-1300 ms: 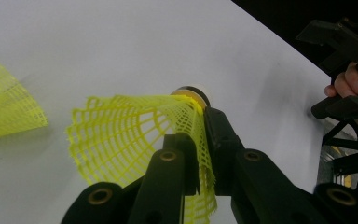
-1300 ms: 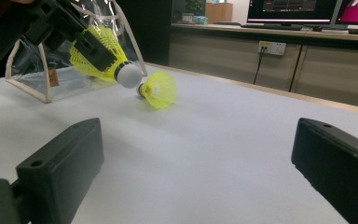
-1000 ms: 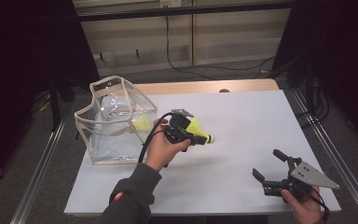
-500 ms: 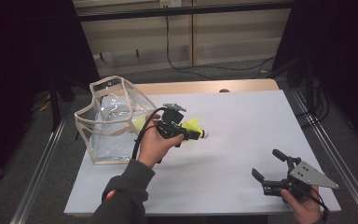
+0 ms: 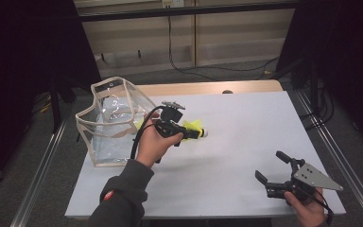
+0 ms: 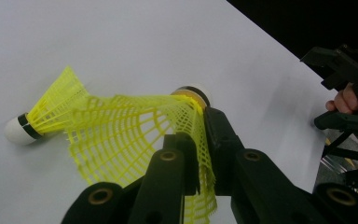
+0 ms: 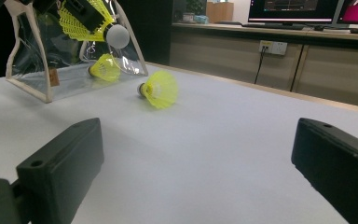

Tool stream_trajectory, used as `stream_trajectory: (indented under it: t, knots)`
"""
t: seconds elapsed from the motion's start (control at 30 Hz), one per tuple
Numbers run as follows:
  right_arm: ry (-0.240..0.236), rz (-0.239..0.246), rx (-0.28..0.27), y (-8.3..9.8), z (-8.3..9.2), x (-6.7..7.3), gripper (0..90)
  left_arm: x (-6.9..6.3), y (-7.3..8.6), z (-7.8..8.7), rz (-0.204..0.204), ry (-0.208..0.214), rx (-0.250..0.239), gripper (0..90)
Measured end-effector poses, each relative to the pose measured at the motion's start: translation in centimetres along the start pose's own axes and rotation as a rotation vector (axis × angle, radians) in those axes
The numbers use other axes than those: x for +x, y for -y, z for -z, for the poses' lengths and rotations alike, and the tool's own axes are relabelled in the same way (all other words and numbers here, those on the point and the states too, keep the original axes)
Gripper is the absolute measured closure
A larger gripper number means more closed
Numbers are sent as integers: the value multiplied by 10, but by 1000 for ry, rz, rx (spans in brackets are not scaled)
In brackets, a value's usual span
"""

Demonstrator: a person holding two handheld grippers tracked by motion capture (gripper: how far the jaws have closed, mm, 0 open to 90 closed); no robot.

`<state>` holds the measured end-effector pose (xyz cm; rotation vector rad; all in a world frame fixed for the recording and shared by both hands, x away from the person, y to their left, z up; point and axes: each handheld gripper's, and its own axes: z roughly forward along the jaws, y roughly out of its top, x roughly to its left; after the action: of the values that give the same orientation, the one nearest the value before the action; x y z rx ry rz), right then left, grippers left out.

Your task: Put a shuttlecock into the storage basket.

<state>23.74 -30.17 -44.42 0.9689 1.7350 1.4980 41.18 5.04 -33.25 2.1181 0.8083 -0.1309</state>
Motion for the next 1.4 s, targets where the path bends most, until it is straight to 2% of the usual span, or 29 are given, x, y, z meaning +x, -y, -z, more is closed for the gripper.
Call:
stream_trajectory:
  t: [0.6, 1.0, 1.17, 1.4]
  knots:
    - [3, -1, -1, 0, 1, 0, 21, 4, -9, 12, 9, -23, 0, 852]
    - [1, 0, -3, 0, 1, 0, 20, 4, -14, 22, 27, -20, -14, 852]
    - [1, 0, -2, 0, 2, 0, 21, 5, -15, 27, 35, -32, -20, 852]
    - [2, 1, 0, 0, 1, 0, 21, 6, -16, 35, 23, -42, -9, 852]
